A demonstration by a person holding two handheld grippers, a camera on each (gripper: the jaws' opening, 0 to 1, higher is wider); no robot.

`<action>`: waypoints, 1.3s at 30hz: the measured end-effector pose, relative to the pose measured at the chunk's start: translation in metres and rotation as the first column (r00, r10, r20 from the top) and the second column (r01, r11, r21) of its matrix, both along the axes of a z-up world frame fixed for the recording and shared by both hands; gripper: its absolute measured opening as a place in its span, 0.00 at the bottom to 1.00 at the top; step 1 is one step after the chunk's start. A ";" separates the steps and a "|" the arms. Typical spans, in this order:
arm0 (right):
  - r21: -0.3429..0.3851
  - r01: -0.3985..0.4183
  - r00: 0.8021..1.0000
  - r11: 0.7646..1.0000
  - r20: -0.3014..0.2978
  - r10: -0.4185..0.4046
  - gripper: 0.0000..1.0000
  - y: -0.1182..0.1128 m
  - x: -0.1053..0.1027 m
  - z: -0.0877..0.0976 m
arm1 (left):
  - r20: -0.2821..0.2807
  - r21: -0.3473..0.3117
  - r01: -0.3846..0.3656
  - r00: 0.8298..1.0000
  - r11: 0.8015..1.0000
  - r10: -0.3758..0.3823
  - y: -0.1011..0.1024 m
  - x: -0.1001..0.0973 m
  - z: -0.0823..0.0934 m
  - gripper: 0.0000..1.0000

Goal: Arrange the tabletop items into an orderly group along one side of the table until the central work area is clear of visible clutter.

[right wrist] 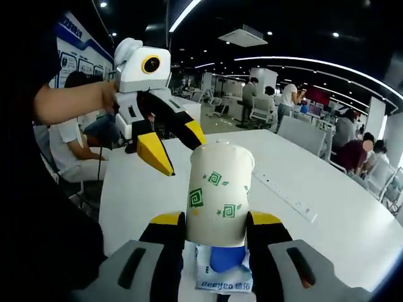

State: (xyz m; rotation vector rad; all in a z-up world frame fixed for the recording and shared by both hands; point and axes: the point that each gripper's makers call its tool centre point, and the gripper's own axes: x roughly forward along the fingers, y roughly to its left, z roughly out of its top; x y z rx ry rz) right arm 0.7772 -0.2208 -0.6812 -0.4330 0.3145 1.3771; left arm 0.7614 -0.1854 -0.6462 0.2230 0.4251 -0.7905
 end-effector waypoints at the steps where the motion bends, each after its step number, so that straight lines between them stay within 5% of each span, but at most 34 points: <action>1: 0.002 -0.003 1.000 1.000 -0.001 0.003 0.34 -0.001 -0.002 0.001 | 0.001 0.006 0.014 1.000 1.000 -0.014 -0.001 -0.001 0.000 0.23; 9: 0.024 -0.021 1.000 0.999 -0.004 0.022 0.34 -0.004 -0.010 0.009 | 0.002 0.036 0.107 0.994 0.994 -0.107 -0.015 -0.006 0.005 0.09; 29: -0.008 -0.056 0.998 0.998 0.029 0.056 0.34 -0.013 -0.017 0.002 | -0.031 0.080 0.238 0.971 0.968 -0.236 -0.035 -0.025 0.006 0.01; 39: -0.013 0.001 1.000 1.000 -0.014 -0.002 0.36 -0.018 -0.015 -0.005 | -0.059 0.080 0.266 0.963 0.961 -0.262 -0.038 -0.026 0.006 0.00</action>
